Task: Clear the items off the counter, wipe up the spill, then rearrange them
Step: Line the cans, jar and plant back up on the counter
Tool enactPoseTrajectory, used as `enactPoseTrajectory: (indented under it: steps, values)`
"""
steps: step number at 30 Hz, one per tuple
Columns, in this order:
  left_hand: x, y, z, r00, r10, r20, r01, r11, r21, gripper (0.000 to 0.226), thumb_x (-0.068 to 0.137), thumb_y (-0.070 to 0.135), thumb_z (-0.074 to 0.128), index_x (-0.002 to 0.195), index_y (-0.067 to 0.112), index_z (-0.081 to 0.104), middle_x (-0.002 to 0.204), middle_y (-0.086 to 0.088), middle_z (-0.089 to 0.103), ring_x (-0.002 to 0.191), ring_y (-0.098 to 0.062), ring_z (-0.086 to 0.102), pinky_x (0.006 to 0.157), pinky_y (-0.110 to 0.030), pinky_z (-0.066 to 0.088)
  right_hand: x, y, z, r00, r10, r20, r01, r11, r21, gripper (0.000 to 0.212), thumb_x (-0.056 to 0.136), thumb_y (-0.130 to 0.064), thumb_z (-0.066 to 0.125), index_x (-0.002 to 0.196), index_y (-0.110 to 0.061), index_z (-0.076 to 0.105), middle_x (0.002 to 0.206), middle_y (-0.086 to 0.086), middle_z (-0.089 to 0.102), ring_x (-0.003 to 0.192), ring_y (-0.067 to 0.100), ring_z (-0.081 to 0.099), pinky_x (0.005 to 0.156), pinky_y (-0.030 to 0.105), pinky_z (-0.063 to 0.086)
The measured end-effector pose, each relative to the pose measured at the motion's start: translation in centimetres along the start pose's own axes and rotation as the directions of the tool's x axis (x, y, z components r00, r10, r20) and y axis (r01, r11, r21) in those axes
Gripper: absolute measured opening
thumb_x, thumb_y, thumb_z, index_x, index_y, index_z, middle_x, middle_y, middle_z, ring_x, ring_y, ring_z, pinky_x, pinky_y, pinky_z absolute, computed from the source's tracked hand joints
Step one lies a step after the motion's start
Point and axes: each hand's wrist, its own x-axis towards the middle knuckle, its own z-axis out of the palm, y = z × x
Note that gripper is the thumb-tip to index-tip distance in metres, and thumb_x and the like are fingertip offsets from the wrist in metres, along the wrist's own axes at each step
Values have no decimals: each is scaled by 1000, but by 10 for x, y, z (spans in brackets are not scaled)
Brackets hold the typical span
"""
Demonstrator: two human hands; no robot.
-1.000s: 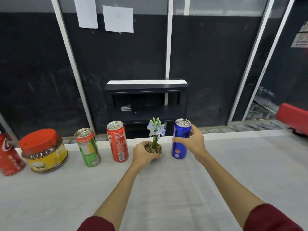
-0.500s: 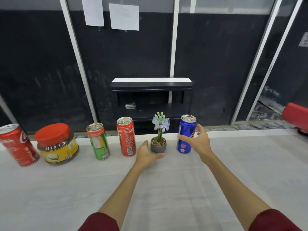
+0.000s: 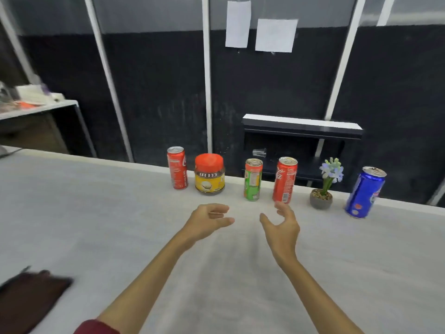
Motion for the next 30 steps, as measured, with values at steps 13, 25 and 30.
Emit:
enactPoseTrajectory:
  steps: [13, 25, 30]
  values:
    - [-199, -203, -282, 965, -80, -250, 154, 943, 293, 54, 76, 35, 71, 126, 29, 51, 136, 6, 49, 123, -10, 46, 98, -19, 35, -260, -74, 229, 727, 14, 687, 26, 999, -47, 67, 78, -33, 72, 135, -13, 44, 141, 0, 45, 134, 16, 38, 105, 24, 31]
    - [-238, -255, -301, 951, 43, -307, 60, 946, 318, 50, 79, 23, 67, 127, 20, 53, 134, 1, 54, 123, -12, 49, 101, -16, 31, -338, -78, 309, 657, -50, 752, 399, 870, -291, 55, 92, -24, 53, 142, -9, 35, 146, 8, 39, 138, 23, 30, 113, 27, 21]
    - [-252, -262, -309, 877, -60, -476, 134, 984, 122, 50, 70, 18, 75, 117, 25, 59, 105, 1, 62, 98, -13, 58, 78, -10, 42, -354, -92, 322, 693, -89, 716, 300, 938, -173, 34, 81, -6, 64, 115, -9, 63, 116, 8, 64, 111, 22, 57, 87, 12, 35]
